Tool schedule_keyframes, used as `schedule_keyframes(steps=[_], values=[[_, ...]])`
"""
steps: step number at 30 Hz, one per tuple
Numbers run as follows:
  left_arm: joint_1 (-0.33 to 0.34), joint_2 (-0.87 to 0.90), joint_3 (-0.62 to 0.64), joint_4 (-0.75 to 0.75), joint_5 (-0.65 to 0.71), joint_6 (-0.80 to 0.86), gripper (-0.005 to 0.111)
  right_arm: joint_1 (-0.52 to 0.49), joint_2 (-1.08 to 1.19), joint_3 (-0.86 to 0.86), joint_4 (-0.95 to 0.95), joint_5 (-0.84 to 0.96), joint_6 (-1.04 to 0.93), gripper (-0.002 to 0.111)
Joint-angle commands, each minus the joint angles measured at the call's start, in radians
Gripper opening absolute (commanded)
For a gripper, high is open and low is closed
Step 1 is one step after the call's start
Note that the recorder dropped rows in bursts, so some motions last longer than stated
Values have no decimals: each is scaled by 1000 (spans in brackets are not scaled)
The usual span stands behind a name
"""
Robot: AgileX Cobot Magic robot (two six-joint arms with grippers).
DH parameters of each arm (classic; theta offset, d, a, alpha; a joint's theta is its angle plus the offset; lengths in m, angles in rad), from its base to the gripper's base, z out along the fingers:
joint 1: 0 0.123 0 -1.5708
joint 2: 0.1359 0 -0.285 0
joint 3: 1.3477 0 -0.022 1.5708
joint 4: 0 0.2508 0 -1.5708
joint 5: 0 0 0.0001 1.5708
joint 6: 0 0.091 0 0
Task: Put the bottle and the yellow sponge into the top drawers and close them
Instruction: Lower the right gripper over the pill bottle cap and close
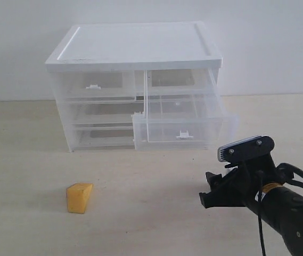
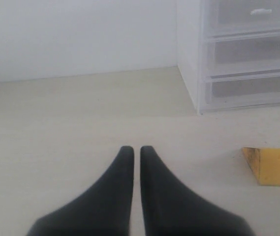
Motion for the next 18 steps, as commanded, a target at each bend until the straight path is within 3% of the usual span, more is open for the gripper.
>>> schedule_keyframes(steps=[1, 5, 6, 8, 14, 18], values=[[2, -3, 3, -5, 2, -7, 4, -2, 13, -6, 18, -38, -16, 56], [2, -3, 3, -5, 2, -7, 4, -2, 13, -6, 22, -31, -18, 38], [2, -3, 3, -5, 2, -7, 4, -2, 13, -6, 22, -30, -18, 20], [2, -3, 3, -5, 2, -7, 4, -2, 13, -6, 19, -24, -18, 0], [2, -3, 3, -5, 2, -7, 4, -2, -35, 28, 10, 2, -18, 0], [2, -3, 3, -5, 2, -7, 4, 3, -146, 49, -90, 207, -6, 0]])
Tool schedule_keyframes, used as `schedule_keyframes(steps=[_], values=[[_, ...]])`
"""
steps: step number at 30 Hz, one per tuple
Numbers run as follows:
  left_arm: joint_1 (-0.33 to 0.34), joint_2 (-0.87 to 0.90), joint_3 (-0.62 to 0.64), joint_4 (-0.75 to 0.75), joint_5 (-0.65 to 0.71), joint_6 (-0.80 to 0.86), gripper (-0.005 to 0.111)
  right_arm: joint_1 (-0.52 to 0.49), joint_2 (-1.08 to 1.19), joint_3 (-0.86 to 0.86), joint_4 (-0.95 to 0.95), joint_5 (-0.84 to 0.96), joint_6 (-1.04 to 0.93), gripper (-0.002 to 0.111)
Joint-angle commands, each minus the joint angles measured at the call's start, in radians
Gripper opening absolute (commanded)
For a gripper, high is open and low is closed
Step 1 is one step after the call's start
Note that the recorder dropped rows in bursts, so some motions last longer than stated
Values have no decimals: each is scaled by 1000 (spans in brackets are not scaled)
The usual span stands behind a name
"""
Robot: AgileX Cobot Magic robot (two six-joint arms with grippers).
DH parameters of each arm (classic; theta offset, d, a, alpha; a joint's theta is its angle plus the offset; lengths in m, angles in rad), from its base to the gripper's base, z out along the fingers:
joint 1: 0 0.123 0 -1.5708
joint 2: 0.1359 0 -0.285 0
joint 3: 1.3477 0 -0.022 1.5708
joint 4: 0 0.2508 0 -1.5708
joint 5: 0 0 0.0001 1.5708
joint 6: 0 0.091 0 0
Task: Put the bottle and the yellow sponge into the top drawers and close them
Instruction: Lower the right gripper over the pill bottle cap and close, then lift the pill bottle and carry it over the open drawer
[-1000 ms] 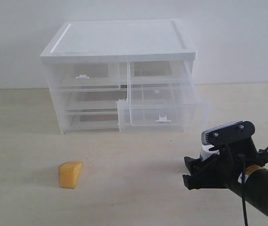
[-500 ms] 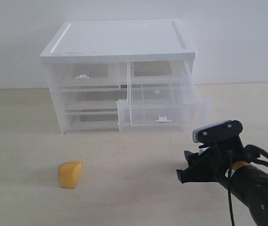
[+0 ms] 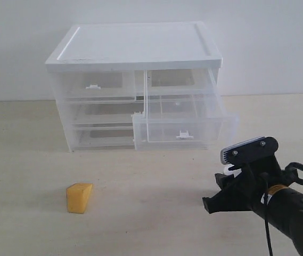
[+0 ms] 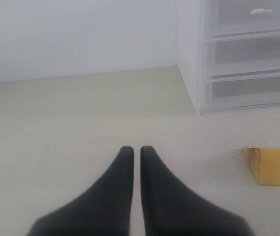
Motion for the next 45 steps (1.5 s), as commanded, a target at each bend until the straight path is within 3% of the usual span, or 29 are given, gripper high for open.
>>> schedule_keyframes(steps=[1, 15, 24, 36, 40, 45], values=[[2, -3, 3, -5, 2, -7, 4, 5, -101, 16, -83, 181, 8, 0], [2, -3, 3, -5, 2, -7, 4, 148, -421, 83, -265, 323, 91, 0], [2, -3, 3, -5, 2, -7, 4, 162, -603, 48, -359, 333, 203, 0], [2, -3, 3, -5, 2, -7, 4, 158, -612, -232, -297, 504, 321, 0], [2, -3, 3, -5, 2, -7, 4, 82, -574, -365, -143, 625, 368, 0], [2, -3, 3, -5, 2, -7, 4, 39, -475, -479, -110, 685, 479, 0]])
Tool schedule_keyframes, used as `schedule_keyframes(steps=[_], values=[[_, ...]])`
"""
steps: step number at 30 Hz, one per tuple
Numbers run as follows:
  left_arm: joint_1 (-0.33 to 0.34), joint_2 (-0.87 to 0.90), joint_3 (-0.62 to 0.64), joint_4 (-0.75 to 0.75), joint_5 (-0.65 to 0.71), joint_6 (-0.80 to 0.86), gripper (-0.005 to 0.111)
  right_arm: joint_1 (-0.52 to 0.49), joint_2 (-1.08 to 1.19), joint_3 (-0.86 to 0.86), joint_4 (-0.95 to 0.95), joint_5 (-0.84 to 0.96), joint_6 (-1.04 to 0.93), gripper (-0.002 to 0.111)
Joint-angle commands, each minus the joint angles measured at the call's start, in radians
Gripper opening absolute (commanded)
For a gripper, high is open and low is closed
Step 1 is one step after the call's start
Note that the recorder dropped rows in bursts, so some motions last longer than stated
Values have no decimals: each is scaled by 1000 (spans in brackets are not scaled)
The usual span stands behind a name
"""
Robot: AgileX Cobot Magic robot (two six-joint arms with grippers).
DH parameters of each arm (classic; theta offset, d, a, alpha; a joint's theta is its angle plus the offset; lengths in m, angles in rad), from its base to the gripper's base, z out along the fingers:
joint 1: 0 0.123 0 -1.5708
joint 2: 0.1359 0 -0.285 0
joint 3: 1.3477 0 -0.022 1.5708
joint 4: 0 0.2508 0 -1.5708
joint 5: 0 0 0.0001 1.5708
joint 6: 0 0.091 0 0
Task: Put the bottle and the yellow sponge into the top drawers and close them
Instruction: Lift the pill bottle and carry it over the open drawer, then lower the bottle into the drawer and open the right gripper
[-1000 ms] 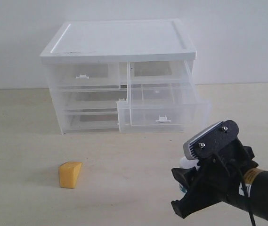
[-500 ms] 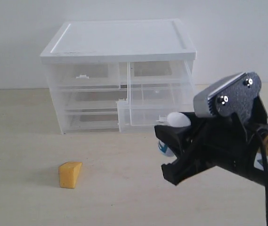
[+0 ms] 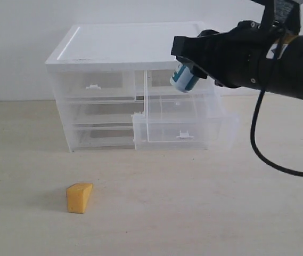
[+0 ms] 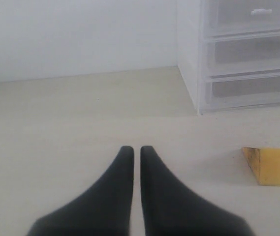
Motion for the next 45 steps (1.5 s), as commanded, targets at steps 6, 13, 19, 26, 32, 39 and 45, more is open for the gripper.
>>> schedule_keyframes(steps=[6, 13, 19, 26, 32, 39, 45], values=[[2, -3, 3, -5, 2, -7, 4, -9, 189, -122, 89, 7, 218, 0], [2, -3, 3, -5, 2, -7, 4, -32, 224, -122, 89, -6, 287, 30], [2, -3, 3, -5, 2, -7, 4, -38, 224, -122, 89, -9, 282, 58], [2, -3, 3, -5, 2, -7, 4, -38, 223, -122, 85, -27, 228, 62], [2, -3, 3, -5, 2, -7, 4, -38, 188, -122, 85, -18, -136, 62], [2, -3, 3, -5, 2, -7, 4, -38, 124, -122, 85, 60, -395, 62], [2, -3, 3, -5, 2, -7, 4, -38, 105, -122, 85, 187, -523, 37]])
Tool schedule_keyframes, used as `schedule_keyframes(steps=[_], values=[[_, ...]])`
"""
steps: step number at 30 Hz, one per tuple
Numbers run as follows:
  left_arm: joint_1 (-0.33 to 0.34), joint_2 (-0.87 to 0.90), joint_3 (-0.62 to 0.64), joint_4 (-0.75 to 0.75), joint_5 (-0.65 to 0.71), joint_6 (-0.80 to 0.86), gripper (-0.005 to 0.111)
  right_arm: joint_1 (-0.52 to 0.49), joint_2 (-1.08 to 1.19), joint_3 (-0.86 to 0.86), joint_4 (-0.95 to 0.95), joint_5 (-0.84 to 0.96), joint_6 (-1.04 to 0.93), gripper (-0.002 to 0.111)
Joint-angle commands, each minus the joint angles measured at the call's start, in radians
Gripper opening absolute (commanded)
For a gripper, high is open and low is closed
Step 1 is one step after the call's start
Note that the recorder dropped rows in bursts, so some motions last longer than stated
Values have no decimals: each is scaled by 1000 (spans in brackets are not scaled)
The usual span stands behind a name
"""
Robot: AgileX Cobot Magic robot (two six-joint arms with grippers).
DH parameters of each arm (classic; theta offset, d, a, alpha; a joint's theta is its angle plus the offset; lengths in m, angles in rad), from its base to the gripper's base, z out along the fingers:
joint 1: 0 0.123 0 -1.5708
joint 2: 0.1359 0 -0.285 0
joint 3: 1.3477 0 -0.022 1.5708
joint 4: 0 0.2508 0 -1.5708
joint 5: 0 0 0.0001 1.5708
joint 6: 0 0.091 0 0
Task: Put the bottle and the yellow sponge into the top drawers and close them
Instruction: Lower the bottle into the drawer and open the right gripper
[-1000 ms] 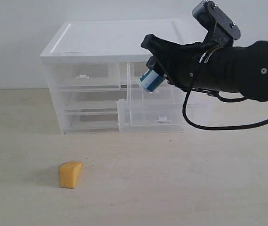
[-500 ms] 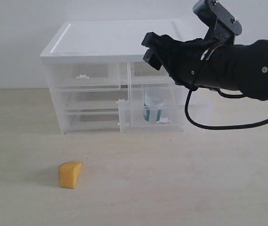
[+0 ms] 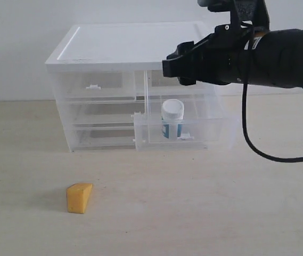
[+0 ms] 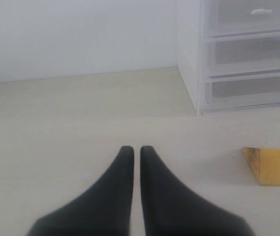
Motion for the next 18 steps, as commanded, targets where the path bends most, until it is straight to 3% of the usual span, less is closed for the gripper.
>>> schedule_keyframes(steps=[1, 3, 4, 10, 13, 18], values=[[2, -3, 3, -5, 2, -7, 4, -4, -15, -6, -9, 105, -111, 29], [2, -3, 3, -5, 2, -7, 4, -2, -15, -6, -9, 152, -160, 4], [2, -3, 3, -5, 2, -7, 4, -2, -15, -8, -9, 174, -182, 0], [2, -3, 3, -5, 2, -7, 4, -2, -15, -52, -9, 292, -258, 0], [2, -3, 3, -5, 2, -7, 4, -2, -15, -122, 6, 420, -270, 0], [2, -3, 3, -5, 2, -7, 4, -2, 4, -219, 150, 647, -451, 0]])
